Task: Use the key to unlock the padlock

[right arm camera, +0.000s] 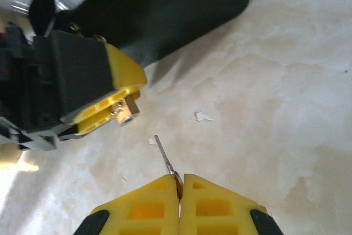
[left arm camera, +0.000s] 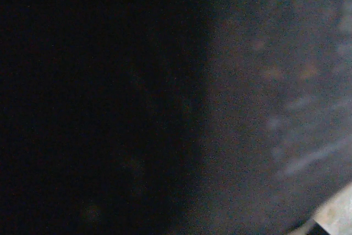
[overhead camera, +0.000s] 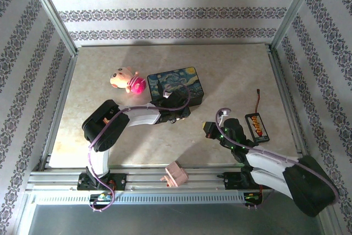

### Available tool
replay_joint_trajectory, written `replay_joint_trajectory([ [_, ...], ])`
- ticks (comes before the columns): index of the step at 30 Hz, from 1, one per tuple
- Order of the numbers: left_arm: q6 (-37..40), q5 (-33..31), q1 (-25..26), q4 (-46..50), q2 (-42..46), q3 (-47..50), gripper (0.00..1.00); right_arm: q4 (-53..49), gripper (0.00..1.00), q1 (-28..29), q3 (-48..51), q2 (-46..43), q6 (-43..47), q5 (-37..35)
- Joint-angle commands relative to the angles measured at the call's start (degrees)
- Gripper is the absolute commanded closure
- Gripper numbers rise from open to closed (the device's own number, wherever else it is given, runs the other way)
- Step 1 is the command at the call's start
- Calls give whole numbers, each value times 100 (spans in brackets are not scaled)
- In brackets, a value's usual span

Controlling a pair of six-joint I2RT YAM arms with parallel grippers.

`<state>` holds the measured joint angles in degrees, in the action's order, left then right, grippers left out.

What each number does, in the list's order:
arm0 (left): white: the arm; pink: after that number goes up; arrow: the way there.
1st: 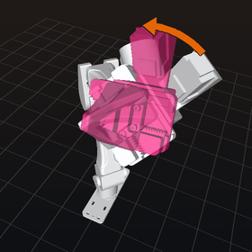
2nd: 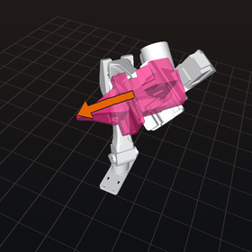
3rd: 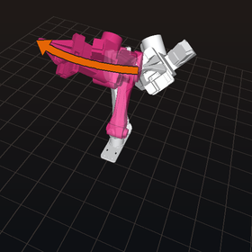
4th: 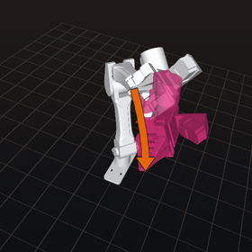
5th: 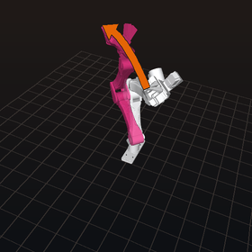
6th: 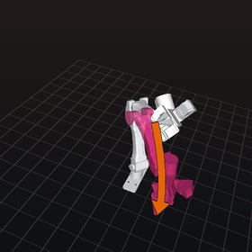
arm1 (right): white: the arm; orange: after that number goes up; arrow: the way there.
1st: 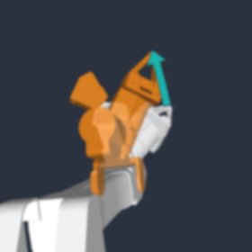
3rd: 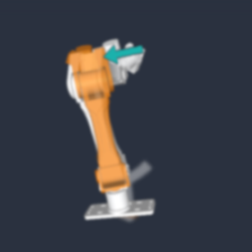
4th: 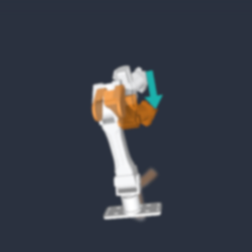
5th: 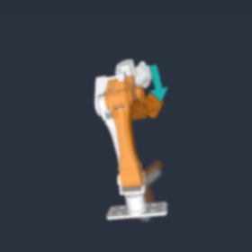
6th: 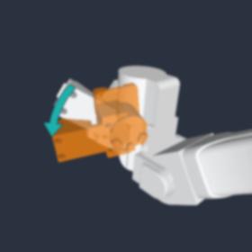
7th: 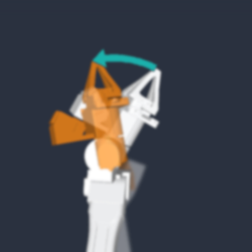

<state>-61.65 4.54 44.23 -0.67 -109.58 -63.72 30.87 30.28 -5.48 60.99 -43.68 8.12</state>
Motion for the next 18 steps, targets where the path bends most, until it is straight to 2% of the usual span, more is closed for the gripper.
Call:
replay_joint_trajectory([
  [1, -296, 109, -107, -415, 171, 74, 75, 807, 100, 65, -229, 636, 10, 33],
  [8, -549, 57, -216, -655, 239, 306, 75, 2174, 100, 74, -517, 2075, -232, 321],
  [18, -628, 187, -326, -845, 179, 255, 75, 3003, 100, 91, -368, 2795, -404, 375],
])
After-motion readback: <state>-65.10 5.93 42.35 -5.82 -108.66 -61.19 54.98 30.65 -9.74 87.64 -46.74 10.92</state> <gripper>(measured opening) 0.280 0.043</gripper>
